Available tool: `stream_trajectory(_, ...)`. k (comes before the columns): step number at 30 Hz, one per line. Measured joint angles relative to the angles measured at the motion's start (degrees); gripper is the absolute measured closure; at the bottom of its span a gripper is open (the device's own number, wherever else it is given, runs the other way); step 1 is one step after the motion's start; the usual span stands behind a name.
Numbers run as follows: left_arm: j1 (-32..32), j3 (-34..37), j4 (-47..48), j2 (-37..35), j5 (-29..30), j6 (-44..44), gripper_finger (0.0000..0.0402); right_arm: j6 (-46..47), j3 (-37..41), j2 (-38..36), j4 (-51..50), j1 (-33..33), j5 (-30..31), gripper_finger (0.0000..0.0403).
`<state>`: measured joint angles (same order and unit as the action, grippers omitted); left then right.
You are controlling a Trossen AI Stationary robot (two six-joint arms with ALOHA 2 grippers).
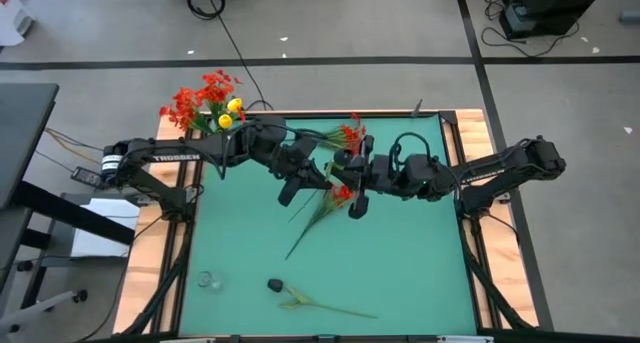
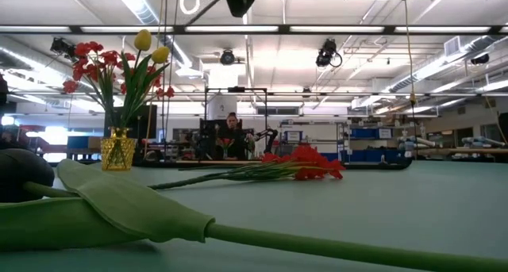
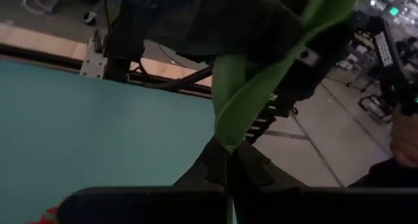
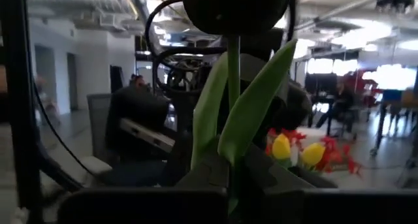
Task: Sort flowers into vase by color
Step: Put the black flower into the transparent vase
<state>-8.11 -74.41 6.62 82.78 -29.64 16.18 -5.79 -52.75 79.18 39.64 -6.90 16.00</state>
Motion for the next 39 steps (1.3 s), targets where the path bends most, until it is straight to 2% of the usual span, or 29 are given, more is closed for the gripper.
stream_trajectory(2, -0.1, 0.0, 0.2, -0.1, -0.3, -2.3, 0.0398, 4.5, 0.0, -0.1, 0.0, 0.3, 0.6, 0.0374)
stream_trajectory(6, -0.1, 0.0, 1.3, -1.4, -0.4, -6.0, 0.0398, 14.5, 0.3, -2.0, -1.9, 1.9, 0.0, 0.0293)
stream_trajectory(12, -0.2, -0.3, 1.1, -5.2, 2.1, -10.9, 0.0398, 22.4, 0.3, -5.1, -2.1, 5.0, -12.6, 0.0172)
stream_trajectory(16, -0.6, -0.3, 1.0, -6.1, 3.3, -11.2, 0.0398, 23.2, 0.3, -4.5, -4.0, 5.2, -15.4, 0.0142)
stream_trajectory(20, -0.3, -0.3, 0.6, -6.1, 3.2, -10.9, 0.0398, 23.6, -0.2, -2.8, -3.9, 5.1, -16.1, 0.0151)
stream_trajectory(25, 0.4, -0.2, 2.2, -5.9, 3.2, -10.4, 0.0398, 22.3, -4.4, 0.2, -4.2, 5.5, -17.1, 0.017)
stream_trajectory(31, 2.0, -0.2, 4.1, -5.9, 3.4, -10.0, 0.0398, 20.9, -10.0, 3.3, -10.8, 6.3, -19.9, 0.0195)
stream_trajectory(35, 2.7, -0.2, 5.0, -5.9, 4.7, -9.5, 0.0398, 20.6, -11.1, 3.9, -11.8, 6.3, -19.9, 0.0252)
stream_trajectory(39, 2.9, -0.2, 6.8, -6.4, 8.1, -7.0, 0.0398, 19.2, -11.1, 4.1, -11.9, 5.8, -19.8, 0.0355)
